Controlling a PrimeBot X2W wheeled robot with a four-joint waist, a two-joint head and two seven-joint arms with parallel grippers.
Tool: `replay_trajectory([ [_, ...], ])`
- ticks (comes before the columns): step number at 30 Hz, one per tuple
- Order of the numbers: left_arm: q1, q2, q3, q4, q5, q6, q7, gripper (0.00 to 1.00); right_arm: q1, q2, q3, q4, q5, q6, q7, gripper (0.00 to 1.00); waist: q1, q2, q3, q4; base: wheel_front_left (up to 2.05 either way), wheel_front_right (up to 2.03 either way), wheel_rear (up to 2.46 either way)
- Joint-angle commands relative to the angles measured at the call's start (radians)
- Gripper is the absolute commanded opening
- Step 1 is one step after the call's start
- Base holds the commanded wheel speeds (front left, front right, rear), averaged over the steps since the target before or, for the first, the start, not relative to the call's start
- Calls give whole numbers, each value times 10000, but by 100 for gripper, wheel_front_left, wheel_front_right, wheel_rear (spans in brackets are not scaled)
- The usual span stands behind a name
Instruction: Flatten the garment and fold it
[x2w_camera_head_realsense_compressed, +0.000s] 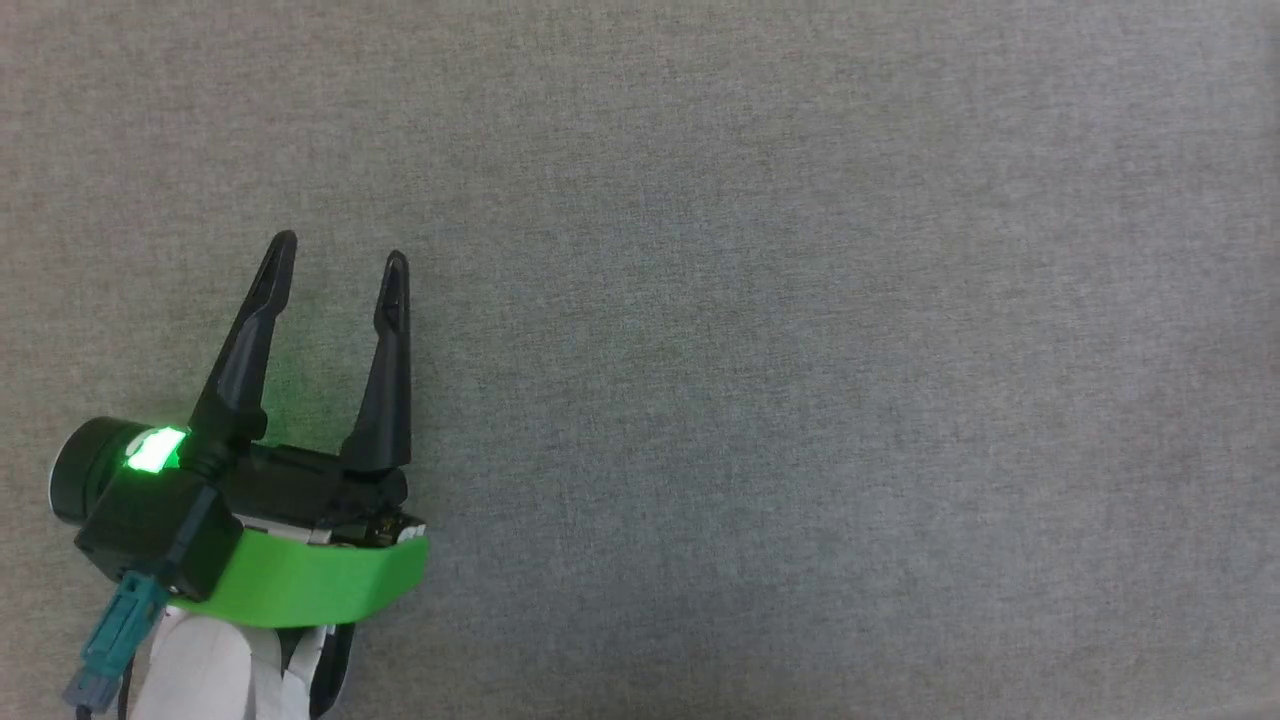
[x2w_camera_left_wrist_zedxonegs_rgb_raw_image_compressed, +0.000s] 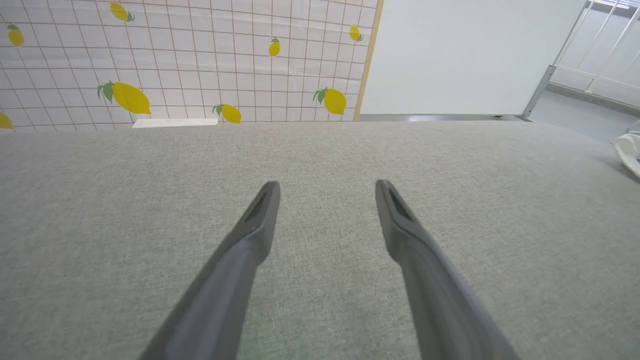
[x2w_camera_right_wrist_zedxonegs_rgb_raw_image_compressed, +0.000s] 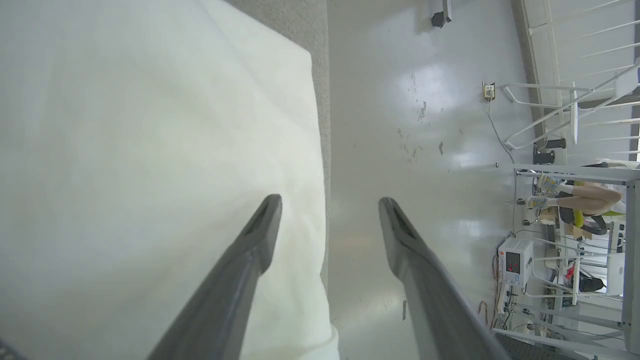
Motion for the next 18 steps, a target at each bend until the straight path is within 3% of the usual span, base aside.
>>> replay_trajectory([
  [1, -135, -3, 27, -12, -75, 27, -13, 100, -195, 23, 91, 140, -118, -19, -140, 100, -1, -1, -207, -1, 0, 0, 0],
  [11, 476, -174, -25, 504, -46, 253, -274, 100, -290, 309, 1101, 797, -32, -19, -996, 100, -1, -1, -2115, 100, 0, 0, 0],
  [15, 865, -305, 13, 746, -25, 476, -344, 100, -183, 977, 1431, 454, 348, -19, -1241, 100, -1, -1, -3002, 135, 0, 0, 0],
  [16, 1185, -386, -22, 933, -32, 577, -376, 100, 161, 1584, 1508, 48, 579, -19, -1402, 100, -1, -1, -3682, 233, 0, 0, 0],
  [18, 1383, -460, -49, 1058, -46, 664, -382, 100, 519, 1960, 1518, -284, 692, -19, -1541, 100, -1, -1, -4126, 335, 0, 0, 0],
])
